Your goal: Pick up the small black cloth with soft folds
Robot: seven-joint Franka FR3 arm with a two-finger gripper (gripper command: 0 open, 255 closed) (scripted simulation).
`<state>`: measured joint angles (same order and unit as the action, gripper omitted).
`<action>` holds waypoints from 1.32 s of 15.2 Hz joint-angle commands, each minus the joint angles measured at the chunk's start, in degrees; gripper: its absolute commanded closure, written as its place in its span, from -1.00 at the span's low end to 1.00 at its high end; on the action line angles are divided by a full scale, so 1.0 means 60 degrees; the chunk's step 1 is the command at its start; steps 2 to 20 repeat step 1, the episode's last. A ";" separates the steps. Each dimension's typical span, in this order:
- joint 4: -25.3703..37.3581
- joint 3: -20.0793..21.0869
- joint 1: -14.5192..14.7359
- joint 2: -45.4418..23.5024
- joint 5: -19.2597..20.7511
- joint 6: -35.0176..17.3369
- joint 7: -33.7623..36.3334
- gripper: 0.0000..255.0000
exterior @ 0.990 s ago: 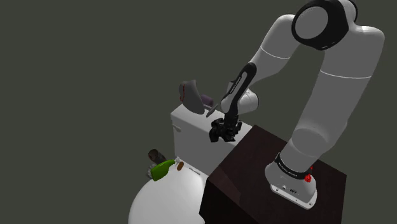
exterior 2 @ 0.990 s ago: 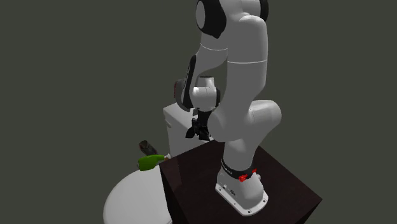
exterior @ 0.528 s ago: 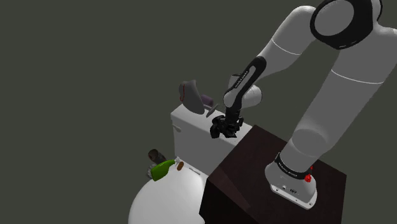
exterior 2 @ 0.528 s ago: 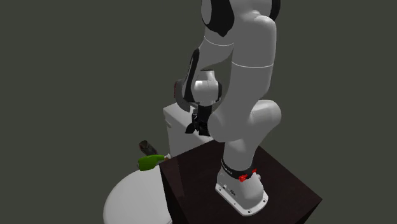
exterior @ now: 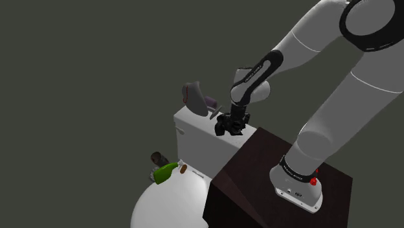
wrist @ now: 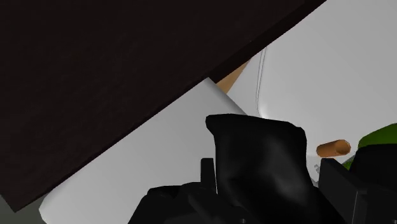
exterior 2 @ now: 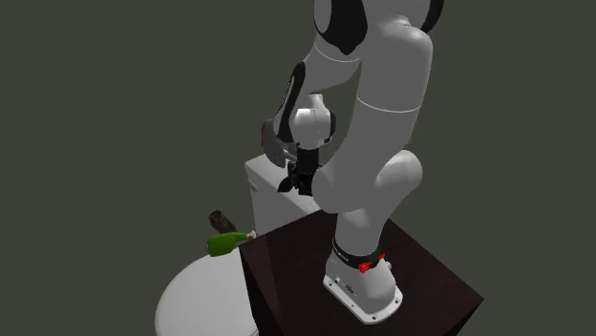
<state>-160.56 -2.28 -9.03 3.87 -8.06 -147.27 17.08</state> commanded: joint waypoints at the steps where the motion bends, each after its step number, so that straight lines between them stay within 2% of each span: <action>1: 0.0017 -0.0004 -0.0012 0.0101 0.0042 0.0121 0.0030 1.00; 20: 0.0017 -0.0004 -0.0012 0.0101 0.0042 0.0121 0.0030 1.00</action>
